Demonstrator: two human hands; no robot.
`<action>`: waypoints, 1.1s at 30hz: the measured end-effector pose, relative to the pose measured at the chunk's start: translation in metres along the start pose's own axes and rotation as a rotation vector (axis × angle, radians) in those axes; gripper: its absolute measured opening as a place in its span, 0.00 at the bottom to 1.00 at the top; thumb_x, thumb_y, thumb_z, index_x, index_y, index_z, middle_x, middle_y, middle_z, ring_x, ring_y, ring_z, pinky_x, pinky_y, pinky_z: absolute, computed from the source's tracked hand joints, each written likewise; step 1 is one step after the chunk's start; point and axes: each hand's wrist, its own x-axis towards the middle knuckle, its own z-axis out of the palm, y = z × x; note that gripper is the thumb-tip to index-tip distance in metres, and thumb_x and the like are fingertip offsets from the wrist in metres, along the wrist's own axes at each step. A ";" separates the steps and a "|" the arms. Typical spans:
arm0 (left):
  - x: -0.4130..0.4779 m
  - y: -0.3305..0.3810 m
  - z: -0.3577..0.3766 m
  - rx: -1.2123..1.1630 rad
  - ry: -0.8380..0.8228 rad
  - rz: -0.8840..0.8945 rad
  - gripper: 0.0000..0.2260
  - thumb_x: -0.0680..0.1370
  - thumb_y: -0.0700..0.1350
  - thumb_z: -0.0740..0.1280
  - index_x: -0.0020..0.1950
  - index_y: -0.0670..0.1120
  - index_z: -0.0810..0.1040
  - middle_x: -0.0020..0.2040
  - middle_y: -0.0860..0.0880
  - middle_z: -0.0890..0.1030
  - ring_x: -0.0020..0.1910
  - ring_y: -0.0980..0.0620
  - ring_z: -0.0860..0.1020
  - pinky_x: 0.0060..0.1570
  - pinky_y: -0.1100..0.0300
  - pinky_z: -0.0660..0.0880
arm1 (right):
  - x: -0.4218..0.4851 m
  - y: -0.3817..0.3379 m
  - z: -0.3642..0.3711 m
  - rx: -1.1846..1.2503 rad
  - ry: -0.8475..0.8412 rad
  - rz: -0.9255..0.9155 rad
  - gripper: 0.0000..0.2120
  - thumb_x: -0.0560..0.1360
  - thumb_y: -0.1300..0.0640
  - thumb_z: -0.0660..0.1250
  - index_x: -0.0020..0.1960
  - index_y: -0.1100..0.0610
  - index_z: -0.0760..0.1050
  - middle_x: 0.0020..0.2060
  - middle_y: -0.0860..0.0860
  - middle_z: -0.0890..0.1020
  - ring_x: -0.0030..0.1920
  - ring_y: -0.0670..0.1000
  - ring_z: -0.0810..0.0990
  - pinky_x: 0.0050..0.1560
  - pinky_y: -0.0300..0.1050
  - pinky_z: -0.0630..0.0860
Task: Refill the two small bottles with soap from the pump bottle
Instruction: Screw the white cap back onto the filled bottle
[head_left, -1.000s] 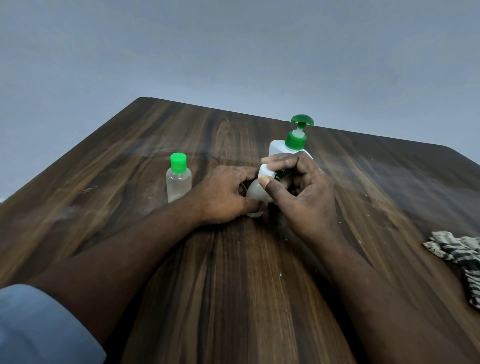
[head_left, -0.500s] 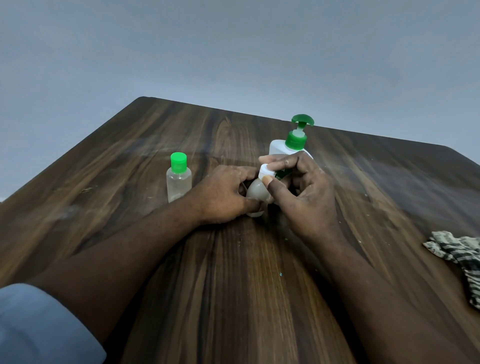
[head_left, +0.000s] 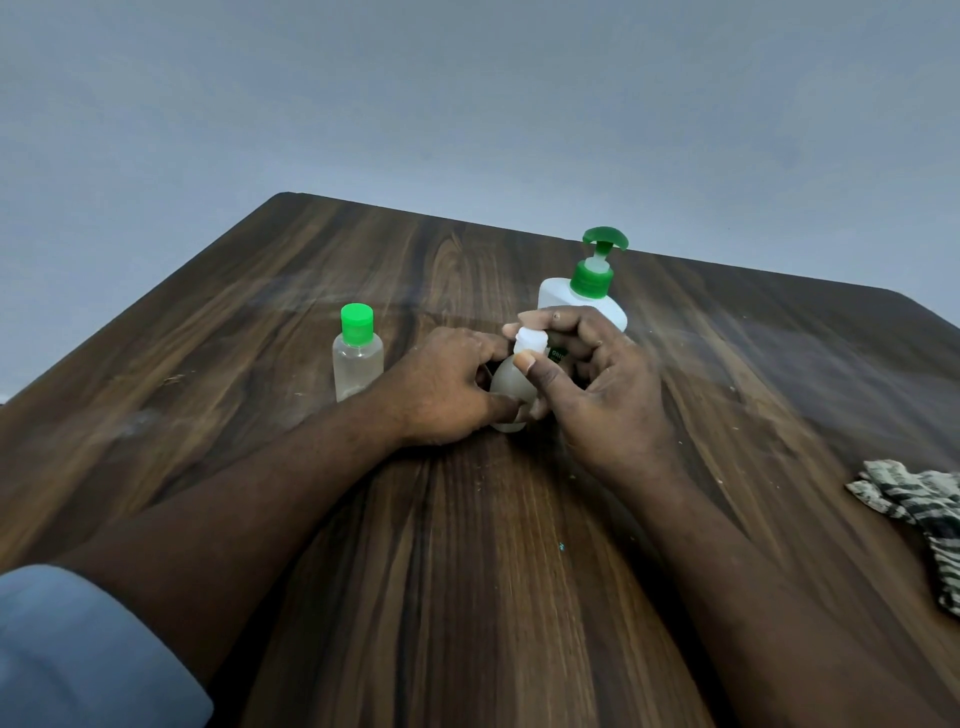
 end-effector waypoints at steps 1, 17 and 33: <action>0.000 0.001 0.000 0.022 0.003 0.001 0.14 0.69 0.54 0.76 0.51 0.50 0.83 0.44 0.54 0.84 0.41 0.57 0.81 0.42 0.51 0.79 | 0.000 0.000 0.000 0.029 0.012 0.018 0.11 0.76 0.62 0.76 0.58 0.54 0.82 0.53 0.48 0.88 0.52 0.46 0.87 0.52 0.53 0.84; -0.003 0.014 0.003 0.179 0.055 0.006 0.14 0.71 0.59 0.70 0.48 0.51 0.80 0.41 0.55 0.81 0.40 0.53 0.78 0.43 0.53 0.76 | -0.001 -0.003 0.009 -0.001 0.169 0.081 0.13 0.72 0.60 0.80 0.55 0.51 0.85 0.47 0.46 0.89 0.53 0.44 0.87 0.58 0.54 0.84; -0.003 0.013 0.002 0.097 -0.017 0.007 0.13 0.75 0.48 0.75 0.56 0.45 0.82 0.48 0.50 0.84 0.45 0.53 0.80 0.46 0.55 0.76 | -0.002 0.005 0.005 0.115 0.041 0.070 0.10 0.78 0.60 0.74 0.57 0.50 0.85 0.51 0.48 0.89 0.54 0.47 0.87 0.54 0.51 0.83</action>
